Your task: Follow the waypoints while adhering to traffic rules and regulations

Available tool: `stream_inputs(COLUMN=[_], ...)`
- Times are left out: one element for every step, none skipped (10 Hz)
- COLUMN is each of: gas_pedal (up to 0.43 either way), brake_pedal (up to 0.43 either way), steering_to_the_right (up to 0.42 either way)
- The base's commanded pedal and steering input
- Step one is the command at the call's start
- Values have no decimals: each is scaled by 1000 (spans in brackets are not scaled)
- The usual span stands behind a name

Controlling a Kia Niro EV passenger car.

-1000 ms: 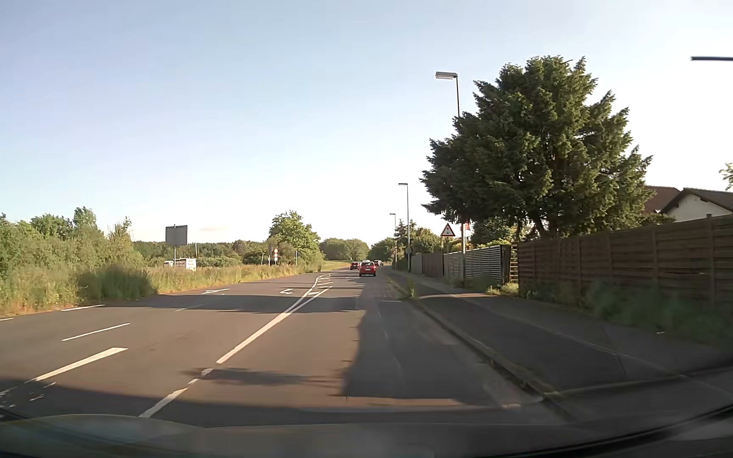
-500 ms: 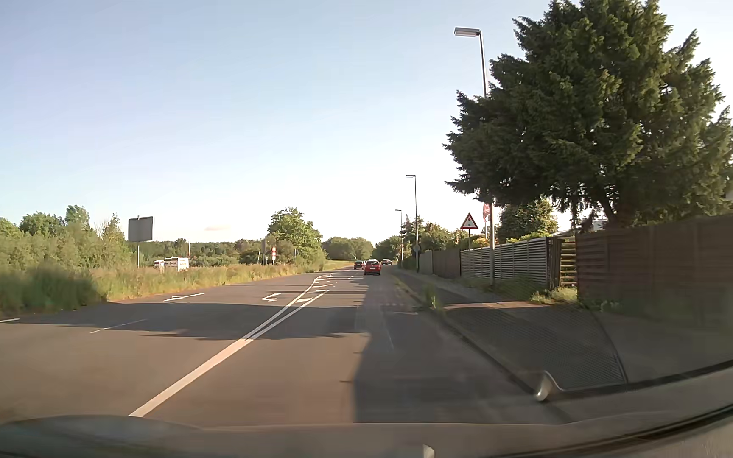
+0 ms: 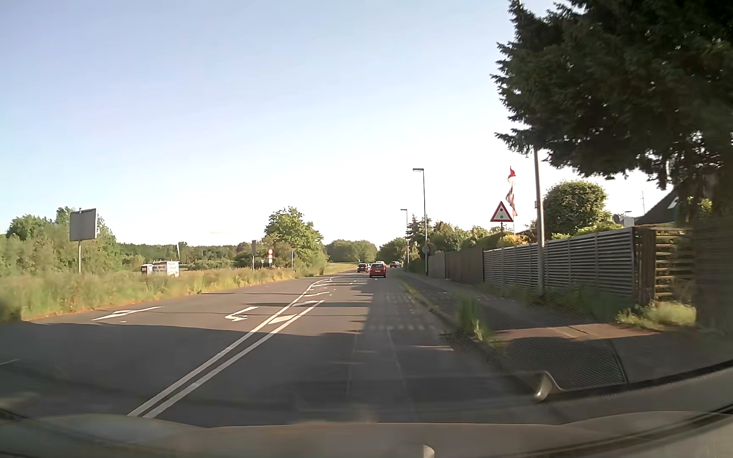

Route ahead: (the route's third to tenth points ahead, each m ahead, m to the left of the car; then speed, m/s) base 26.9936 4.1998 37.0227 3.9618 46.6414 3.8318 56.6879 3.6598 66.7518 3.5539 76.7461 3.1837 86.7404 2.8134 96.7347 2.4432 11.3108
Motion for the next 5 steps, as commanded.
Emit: stream_inputs(gas_pedal=[260, 220, 220, 209, 209], brake_pedal=[0, 0, 0, 0, 0], steering_to_the_right=[-5, -5, -7, -6, -6])
